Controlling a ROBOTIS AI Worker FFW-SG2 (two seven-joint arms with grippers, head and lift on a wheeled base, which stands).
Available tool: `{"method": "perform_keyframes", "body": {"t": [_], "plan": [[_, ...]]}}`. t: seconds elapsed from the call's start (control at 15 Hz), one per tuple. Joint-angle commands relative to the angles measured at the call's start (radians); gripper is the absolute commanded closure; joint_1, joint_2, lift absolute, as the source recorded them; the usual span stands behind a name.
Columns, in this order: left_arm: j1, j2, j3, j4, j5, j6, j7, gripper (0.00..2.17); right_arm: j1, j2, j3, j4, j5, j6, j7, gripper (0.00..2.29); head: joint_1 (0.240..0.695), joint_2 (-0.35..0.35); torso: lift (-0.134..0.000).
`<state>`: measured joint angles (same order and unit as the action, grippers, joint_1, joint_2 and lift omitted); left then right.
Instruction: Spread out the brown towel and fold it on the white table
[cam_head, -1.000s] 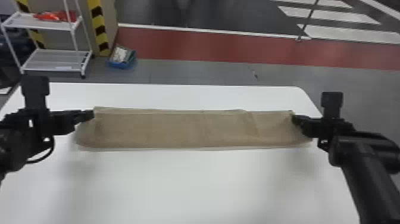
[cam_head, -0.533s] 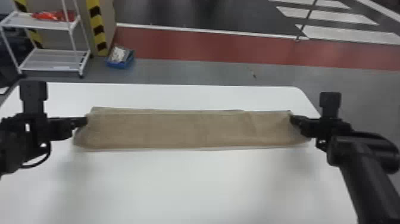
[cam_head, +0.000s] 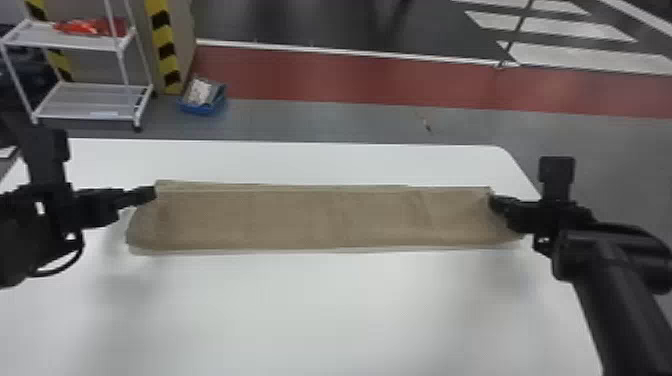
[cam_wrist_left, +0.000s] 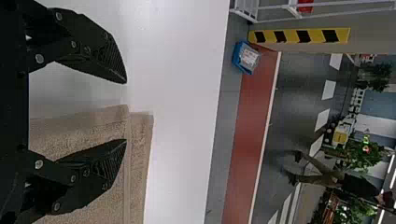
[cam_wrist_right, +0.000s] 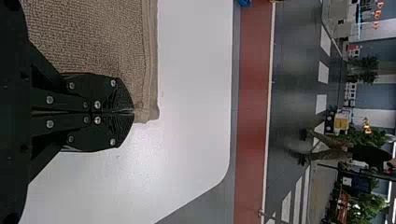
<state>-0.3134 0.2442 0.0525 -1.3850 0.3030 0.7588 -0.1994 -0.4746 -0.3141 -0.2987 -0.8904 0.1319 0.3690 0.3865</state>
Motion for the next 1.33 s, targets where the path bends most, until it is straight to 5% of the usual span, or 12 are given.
{"method": "perform_keyframes", "body": {"t": [0.0, 0.53, 0.73, 1.27], "plan": [[-0.007, 0.004, 0.000, 0.001, 0.011, 0.008, -0.012, 0.21, 0.002, 0.000, 0.000, -0.002, 0.000, 0.008, 0.000, 1.41, 0.695, -0.167, -0.124], [-0.013, 0.004, -0.020, 0.004, -0.055, 0.057, -0.026, 0.38, 0.004, 0.000, 0.001, -0.004, 0.000, 0.011, 0.000, 1.41, 0.695, -0.169, -0.124], [-0.012, 0.003, -0.025, 0.004, -0.056, 0.063, -0.032, 0.64, 0.008, 0.000, 0.000, -0.015, -0.002, 0.011, 0.000, 1.41, 0.695, -0.170, -0.124], [-0.004, -0.002, -0.014, -0.026, -0.050, 0.170, -0.060, 0.73, 0.019, 0.000, 0.000, -0.025, -0.008, 0.023, 0.000, 1.41, 0.695, -0.185, -0.124]]}}
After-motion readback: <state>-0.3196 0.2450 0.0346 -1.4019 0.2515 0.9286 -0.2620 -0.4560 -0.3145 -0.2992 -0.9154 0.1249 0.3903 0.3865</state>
